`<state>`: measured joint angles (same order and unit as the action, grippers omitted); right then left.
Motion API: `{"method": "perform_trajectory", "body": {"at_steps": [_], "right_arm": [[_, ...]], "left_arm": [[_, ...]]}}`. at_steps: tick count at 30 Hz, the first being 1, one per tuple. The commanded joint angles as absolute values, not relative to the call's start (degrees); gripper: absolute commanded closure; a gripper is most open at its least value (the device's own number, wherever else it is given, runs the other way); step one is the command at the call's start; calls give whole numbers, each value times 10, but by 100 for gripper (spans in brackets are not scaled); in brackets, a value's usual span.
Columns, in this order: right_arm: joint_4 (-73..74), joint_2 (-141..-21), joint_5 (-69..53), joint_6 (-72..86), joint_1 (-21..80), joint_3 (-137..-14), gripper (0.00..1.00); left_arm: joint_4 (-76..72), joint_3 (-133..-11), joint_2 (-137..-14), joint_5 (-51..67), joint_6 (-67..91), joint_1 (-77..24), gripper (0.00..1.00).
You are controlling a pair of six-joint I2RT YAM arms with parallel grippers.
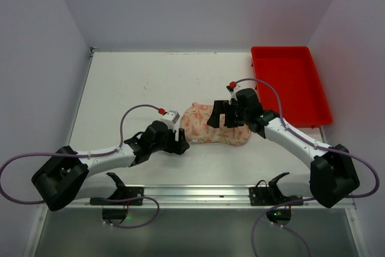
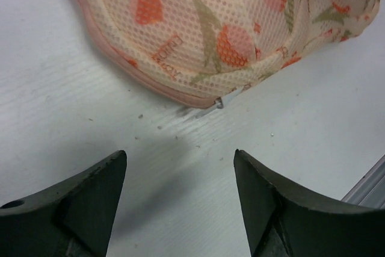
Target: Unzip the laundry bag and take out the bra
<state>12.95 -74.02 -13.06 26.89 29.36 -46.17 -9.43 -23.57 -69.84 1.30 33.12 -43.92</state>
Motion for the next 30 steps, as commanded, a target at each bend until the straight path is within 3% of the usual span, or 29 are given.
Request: {"method": "perform_trajectory", "body": {"at_steps": [1,5,18,25,30], "right_arm": [[120,-755,-156,250,298,-464,2],[117,-765,-152,245,298,-471,2],[104,-787,-165,248,298,-477,2],[100,-793,-169,250,298,-477,2],[98,-790,-170,255,298,-472,2]], "left_arm": [[-182,-228,-729,28,265,-458,26],[-228,-239,-772,47,237,-459,35],[-266,-294,-876,90,214,-459,44],[-264,-304,-893,91,216,-459,65],[-275,-302,-900,102,221,-459,71]]}}
